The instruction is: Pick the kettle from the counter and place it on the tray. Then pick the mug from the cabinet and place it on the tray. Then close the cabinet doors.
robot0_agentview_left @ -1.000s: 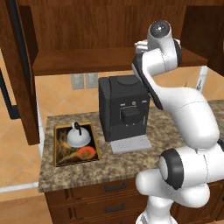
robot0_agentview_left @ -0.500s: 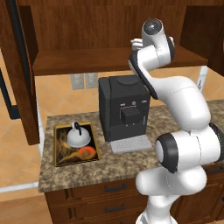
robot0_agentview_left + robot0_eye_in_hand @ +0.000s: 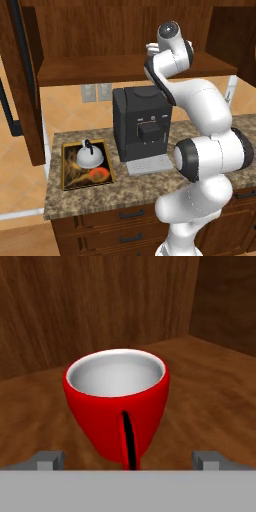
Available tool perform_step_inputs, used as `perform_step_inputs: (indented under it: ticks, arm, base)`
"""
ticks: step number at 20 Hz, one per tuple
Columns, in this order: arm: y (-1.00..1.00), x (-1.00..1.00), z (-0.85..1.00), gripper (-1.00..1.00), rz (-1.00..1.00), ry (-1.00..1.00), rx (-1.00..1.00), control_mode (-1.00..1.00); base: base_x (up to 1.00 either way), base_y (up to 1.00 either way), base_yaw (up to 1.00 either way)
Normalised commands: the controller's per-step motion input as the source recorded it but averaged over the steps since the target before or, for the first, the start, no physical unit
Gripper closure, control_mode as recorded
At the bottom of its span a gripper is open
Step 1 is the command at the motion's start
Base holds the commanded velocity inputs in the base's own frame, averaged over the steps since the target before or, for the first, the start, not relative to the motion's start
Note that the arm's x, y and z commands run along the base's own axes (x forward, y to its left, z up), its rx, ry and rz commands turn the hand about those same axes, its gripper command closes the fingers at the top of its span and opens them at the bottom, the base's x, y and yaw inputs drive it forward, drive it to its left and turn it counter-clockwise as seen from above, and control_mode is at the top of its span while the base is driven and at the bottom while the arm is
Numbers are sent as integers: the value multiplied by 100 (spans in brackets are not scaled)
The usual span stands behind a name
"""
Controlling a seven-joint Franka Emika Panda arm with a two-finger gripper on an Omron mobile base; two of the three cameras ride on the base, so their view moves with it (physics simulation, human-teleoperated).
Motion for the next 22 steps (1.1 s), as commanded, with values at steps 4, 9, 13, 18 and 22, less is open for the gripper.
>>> perform_step_inputs:
  ticks: [4, 9, 13, 18, 22]
  arm:
    - [0, 34, -2, -100, -1, 0, 0, -100]
    - [-1, 24, 0, 100, -1, 0, 0, -100]
    - [-12, 5, -2, 100, -2, 0, 0, -100]
    - [-7, 5, -8, 100, -1, 0, 0, -100]
    - [0, 0, -9, 100, 0, -1, 0, -100]
  base:
    - [0, 0, 0]
    - [0, 0, 0]
    - [0, 0, 0]
    - [0, 0, 0]
    - [0, 0, 0]
